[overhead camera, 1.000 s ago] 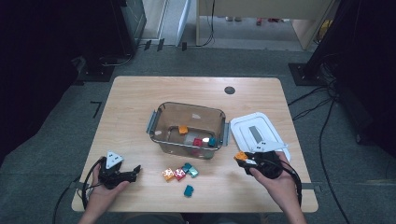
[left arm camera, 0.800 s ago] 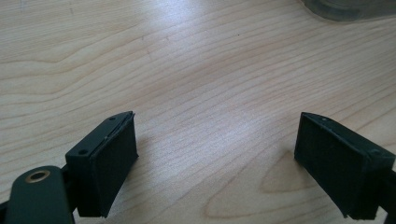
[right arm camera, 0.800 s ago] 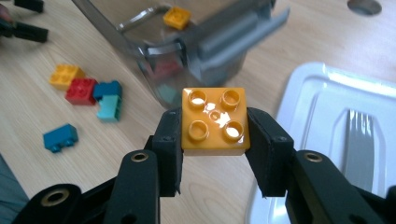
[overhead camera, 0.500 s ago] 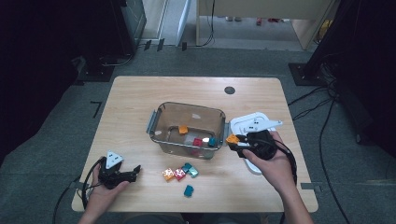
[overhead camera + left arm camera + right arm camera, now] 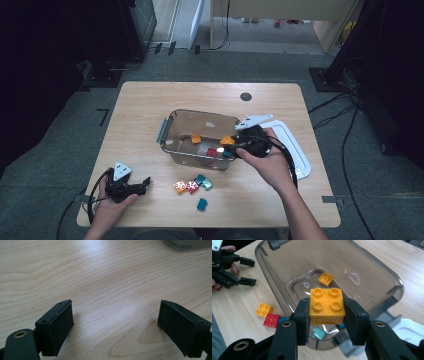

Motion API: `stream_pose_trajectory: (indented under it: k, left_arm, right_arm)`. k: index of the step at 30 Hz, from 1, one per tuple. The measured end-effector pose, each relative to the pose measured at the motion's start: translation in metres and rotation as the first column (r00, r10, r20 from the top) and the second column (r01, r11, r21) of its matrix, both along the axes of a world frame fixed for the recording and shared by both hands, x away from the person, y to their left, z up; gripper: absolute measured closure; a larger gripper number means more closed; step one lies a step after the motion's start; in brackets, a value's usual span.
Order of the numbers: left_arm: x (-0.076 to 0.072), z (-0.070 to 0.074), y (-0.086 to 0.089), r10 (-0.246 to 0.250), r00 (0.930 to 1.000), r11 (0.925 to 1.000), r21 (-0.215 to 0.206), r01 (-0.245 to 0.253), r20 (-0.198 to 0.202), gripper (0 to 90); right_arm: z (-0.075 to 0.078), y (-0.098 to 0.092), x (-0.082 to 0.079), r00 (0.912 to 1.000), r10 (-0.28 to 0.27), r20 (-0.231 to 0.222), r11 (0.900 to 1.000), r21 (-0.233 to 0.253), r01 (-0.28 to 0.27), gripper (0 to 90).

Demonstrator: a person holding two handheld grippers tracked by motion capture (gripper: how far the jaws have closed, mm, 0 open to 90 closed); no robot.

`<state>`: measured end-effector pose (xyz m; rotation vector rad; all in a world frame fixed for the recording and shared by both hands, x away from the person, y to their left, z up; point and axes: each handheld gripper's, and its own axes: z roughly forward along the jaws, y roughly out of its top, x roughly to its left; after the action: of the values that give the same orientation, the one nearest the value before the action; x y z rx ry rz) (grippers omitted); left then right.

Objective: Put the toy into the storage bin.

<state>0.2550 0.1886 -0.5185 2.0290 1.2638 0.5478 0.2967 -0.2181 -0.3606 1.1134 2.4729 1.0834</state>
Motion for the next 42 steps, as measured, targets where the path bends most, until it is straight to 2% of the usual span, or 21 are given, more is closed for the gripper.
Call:
stream_pose_trajectory:
  k: [6,11,15,18,22,24,34,40,42]
  left_arm:
    - [0.0,0.0,0.0,0.0,1.0,1.0,0.0,0.0,0.001,12.8]
    - [0.0,0.0,0.0,0.0,1.0,1.0,-0.001,0.0,0.001,12.8]
    - [0.0,0.0,0.0,0.0,1.0,1.0,0.0,0.0,0.001,12.8]
    - [0.0,0.0,0.0,0.0,1.0,1.0,0.0,0.0,0.0,12.8]
    - [0.0,0.0,0.0,0.0,1.0,1.0,0.0,0.0,0.0,12.8]
    - [0.0,0.0,0.0,0.0,1.0,1.0,-0.001,0.0,0.0,12.8]
    - [0.0,0.0,0.0,0.0,1.0,1.0,0.0,0.0,0.0,12.8]
    - [0.0,0.0,0.0,0.0,1.0,1.0,0.001,0.0,0.0,12.8]
    - [0.0,0.0,0.0,-0.001,1.0,1.0,0.001,0.001,-0.001,12.8]
  right_arm:
    - [-0.003,0.009,0.008,0.9999,-0.007,-0.011,1.0,-0.009,0.007,58.2]
    - [-0.003,0.006,0.009,0.9999,-0.01,-0.009,0.999,0.034,0.01,49.1]
    - [-0.003,-0.001,0.006,0.9996,-0.029,0.007,0.998,0.047,0.029,42.9]
    - [-0.005,-0.007,0.0,0.9994,-0.031,0.012,0.998,0.056,0.031,34.5]
    - [-0.01,-0.013,-0.011,0.9988,-0.039,0.03,0.999,0.034,0.038,17.6]
    - [-0.014,-0.017,-0.017,0.9984,-0.049,0.028,0.998,0.029,0.048,14.0]
    - [-0.042,-0.035,-0.054,0.9954,-0.085,0.045,0.995,0.057,0.082,13.8]
    - [-0.067,-0.032,-0.071,0.9952,-0.086,0.047,0.995,0.061,0.083,14.7]
    - [-0.076,-0.03,-0.074,0.996,-0.081,0.038,0.995,0.069,0.078,18.3]
